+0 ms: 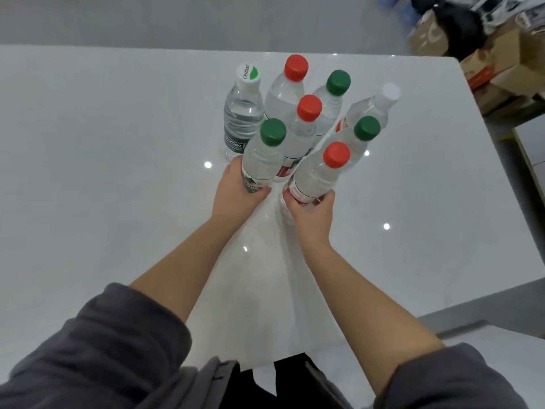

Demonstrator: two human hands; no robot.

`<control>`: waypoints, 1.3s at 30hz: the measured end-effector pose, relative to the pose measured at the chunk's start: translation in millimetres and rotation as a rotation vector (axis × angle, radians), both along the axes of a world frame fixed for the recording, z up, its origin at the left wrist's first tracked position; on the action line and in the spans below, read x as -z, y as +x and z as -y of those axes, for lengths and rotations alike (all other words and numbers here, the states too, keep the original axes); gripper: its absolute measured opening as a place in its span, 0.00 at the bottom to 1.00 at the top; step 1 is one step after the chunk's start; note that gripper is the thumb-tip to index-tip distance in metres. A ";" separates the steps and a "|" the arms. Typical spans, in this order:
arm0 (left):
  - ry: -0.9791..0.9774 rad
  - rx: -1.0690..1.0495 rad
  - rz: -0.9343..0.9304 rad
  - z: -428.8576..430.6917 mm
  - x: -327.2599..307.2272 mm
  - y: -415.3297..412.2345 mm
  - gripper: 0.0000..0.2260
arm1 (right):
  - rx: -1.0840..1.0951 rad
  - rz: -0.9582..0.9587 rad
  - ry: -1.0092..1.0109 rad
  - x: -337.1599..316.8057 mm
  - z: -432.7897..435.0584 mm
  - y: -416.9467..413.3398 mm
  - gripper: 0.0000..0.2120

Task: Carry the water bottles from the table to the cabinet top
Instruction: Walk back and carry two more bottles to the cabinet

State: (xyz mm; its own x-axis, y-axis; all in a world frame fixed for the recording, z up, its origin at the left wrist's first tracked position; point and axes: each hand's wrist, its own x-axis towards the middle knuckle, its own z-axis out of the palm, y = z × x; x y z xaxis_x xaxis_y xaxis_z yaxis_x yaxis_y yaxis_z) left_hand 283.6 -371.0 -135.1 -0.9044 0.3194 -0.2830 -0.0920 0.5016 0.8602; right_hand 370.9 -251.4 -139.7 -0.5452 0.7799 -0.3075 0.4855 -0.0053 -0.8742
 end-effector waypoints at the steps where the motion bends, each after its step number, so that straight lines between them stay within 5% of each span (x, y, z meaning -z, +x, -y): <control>1: 0.004 -0.001 -0.006 -0.9 -0.2 -2.1 0.28 | 0.006 -0.006 0.014 2.0 0.1 -0.1 0.29; 25: -0.077 0.198 0.147 48.7 13.5 48.0 0.31 | -0.190 0.093 0.019 34.3 4.2 58.8 0.29; 39: -0.121 0.395 0.138 26.4 9.7 115.2 0.19 | 0.001 0.150 -0.058 31.2 6.7 179.5 0.21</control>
